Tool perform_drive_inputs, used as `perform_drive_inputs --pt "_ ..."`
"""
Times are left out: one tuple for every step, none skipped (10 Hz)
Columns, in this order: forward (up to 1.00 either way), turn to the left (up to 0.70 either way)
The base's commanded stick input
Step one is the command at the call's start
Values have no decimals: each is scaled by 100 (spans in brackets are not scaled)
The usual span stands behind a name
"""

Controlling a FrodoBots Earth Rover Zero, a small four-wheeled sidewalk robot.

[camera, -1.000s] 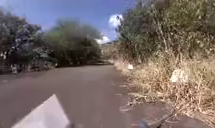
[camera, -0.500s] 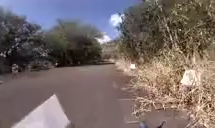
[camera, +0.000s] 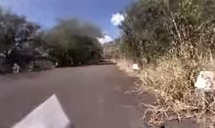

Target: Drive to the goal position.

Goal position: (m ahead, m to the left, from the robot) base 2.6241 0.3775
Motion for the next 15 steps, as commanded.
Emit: perform_drive_inputs --pt "50 -25" --pt "50 0" --pt "50 0" --pt "50 -5" --pt "50 -17" --pt "50 -29" --pt "50 -40" --pt "50 -48" --pt "50 -32" --pt "50 -17" --pt "50 -2" --pt "50 -36" --pt "50 -50" --pt "50 -50" --pt "50 -50"
